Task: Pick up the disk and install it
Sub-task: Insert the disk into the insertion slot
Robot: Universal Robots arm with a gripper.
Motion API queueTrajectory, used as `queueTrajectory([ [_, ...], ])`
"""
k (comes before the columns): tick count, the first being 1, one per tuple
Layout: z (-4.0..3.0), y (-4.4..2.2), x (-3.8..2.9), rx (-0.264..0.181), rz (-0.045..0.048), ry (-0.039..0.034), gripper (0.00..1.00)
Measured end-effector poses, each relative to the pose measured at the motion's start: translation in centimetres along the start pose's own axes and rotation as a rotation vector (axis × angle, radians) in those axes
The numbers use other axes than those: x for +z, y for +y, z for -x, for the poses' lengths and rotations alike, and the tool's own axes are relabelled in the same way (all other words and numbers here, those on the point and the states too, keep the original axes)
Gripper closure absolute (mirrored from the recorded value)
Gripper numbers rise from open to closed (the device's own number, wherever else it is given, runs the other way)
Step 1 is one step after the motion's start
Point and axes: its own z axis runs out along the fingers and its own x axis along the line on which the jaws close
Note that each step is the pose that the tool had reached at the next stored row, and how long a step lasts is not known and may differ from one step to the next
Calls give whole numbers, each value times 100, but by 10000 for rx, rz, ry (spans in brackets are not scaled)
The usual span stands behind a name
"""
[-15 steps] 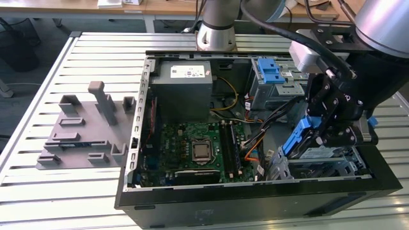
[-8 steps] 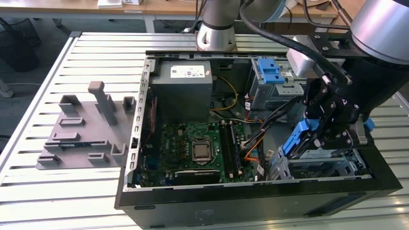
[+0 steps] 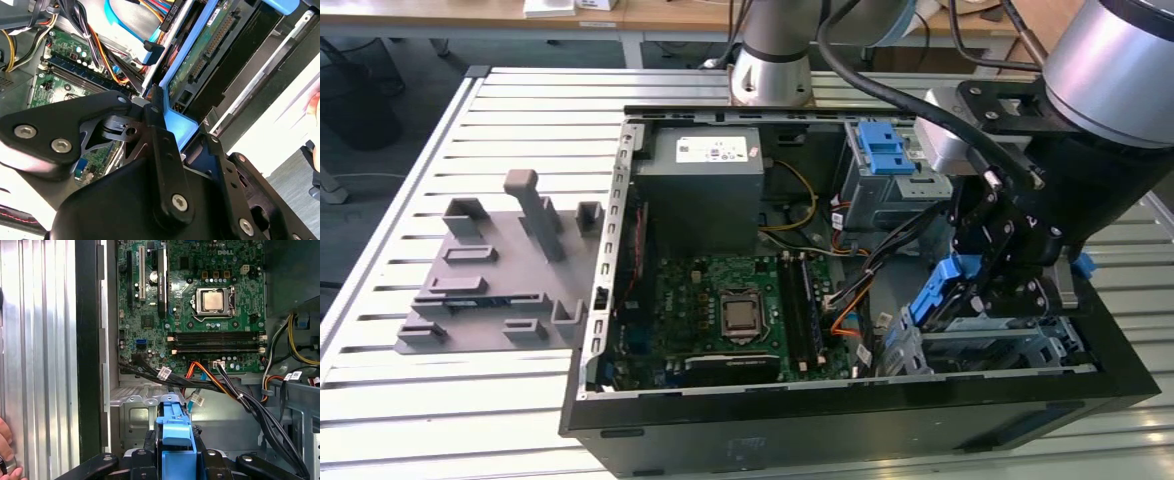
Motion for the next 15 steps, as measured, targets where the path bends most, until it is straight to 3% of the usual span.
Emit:
queueTrajectory([
  [6,0,-1,43,0,-1,1,64],
  [13,-1,-1,46,0,-1,4,62],
  [14,0,0,47,0,-1,0,56],
  [15,0,0,48,0,-1,-2,56],
])
